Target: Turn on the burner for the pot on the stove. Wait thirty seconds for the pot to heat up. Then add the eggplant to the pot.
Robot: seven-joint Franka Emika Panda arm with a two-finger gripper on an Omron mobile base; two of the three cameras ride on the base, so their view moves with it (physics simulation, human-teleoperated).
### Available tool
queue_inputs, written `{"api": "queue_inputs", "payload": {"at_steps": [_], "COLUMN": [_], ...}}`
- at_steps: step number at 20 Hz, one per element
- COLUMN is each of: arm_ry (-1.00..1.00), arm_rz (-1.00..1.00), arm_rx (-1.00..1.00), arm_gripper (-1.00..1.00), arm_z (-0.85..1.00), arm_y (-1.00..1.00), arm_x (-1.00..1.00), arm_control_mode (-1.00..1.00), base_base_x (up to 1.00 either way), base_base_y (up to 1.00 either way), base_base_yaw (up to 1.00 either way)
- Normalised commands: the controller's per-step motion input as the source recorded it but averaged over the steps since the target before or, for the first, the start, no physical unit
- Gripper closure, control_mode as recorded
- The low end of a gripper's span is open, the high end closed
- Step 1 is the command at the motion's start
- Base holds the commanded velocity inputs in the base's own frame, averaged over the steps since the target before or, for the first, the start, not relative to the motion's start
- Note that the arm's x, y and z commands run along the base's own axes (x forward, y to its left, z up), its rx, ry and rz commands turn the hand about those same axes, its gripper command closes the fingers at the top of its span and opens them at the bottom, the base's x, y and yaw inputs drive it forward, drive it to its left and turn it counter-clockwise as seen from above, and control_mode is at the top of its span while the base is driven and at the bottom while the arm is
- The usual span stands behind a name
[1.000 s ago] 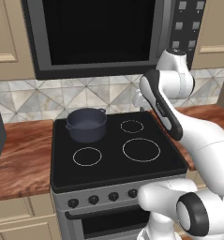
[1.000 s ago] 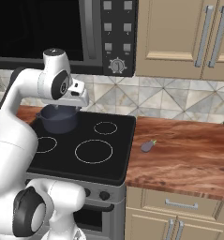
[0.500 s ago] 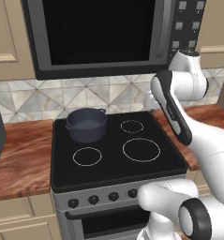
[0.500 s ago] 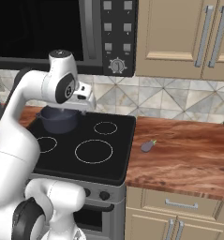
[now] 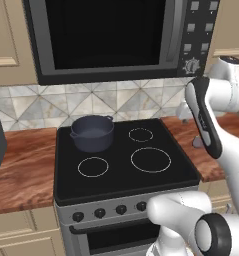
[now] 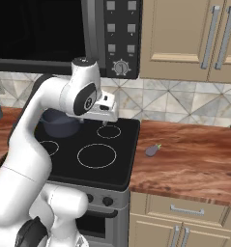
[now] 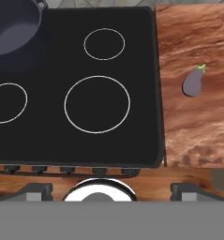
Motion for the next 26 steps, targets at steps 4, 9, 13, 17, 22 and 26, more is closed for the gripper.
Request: {"api": "queue_inputs", "payload": {"at_steps": [4,9,13,17,22,26], "arm_ry": [0.00,0.00,0.00,0.00,0.00,0.00], "arm_rz": [-0.01,0.00,0.00,0.00,0.00,0.00], "arm_rx": [0.00,0.00,0.00,0.00,0.00,0.00], "arm_gripper": [-1.00,-1.00,-1.00,-1.00,-1.00,-1.00], "arm_z": [-0.04,-0.04,0.00,0.00,-0.11,-0.11], "arm_y": [-0.53,-0.31,0.00,0.00,0.00,0.00], "arm_x": [-0.10,-0.04,0.01,0.00,0.09,0.00], "arm_control_mode": [-1.00,-1.00,-1.00,-1.00,-1.00,-1.00], "base_base_x": [0.00,0.00,0.00,0.00,0.00,0.00], "base_base_y": [0.00,0.00,0.00,0.00,0.00,0.00], "base_base_yaw": [0.00,0.00,0.00,0.00,0.00,0.00]}}
